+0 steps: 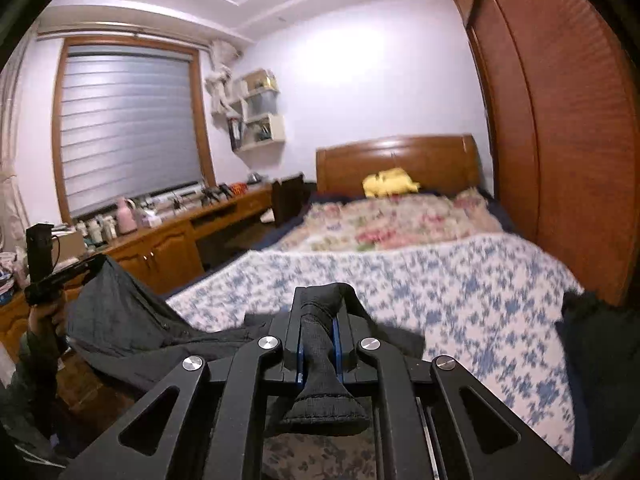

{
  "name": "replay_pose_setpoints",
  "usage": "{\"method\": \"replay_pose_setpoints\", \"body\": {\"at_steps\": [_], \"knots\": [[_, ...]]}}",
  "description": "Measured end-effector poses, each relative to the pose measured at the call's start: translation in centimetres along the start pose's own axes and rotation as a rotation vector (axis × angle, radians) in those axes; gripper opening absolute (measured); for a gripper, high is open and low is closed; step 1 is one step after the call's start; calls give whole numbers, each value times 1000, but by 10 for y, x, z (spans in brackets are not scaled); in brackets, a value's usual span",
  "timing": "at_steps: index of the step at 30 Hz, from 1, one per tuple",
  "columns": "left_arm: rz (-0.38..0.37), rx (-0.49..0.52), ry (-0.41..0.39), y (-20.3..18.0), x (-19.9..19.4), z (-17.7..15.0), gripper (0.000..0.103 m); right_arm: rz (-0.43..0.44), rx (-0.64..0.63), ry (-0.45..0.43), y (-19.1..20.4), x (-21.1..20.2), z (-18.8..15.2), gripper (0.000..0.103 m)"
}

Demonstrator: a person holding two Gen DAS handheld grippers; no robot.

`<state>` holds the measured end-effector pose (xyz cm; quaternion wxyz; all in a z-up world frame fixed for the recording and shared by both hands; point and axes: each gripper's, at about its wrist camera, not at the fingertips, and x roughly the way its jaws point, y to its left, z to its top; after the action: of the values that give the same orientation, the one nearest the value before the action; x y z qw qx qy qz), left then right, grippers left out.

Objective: Fold large clothes
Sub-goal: 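Lift the hem with both grippers and carry it toward the collar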

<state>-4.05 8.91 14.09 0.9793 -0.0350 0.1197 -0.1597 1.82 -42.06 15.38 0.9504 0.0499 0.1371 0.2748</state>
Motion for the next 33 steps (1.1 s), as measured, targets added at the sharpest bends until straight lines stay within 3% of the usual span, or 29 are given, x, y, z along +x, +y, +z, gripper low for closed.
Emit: {"method": "replay_pose_setpoints", "body": {"at_steps": [3, 6, 12, 18, 23, 25, 33], "knots": [[-13, 11, -44, -5, -5, 9, 6, -33, -26, -13, 1, -16, 2, 10], [-11, 11, -20, -4, 17, 6, 6, -56, -19, 27, -6, -4, -4, 10], [40, -50, 64, 19, 79, -16, 6, -125, 14, 142, -18, 57, -19, 11], [115, -94, 142, 49, 153, -46, 6, -176, 18, 231, -41, 144, -43, 12], [119, -122, 195, 63, 202, -70, 6, -213, 26, 282, -59, 192, -50, 12], [106, -128, 215, 67, 215, -78, 6, -213, 39, 293, -56, 211, -35, 12], [120, -129, 246, 82, 256, -99, 6, -246, 22, 355, -56, 269, -41, 13]]}}
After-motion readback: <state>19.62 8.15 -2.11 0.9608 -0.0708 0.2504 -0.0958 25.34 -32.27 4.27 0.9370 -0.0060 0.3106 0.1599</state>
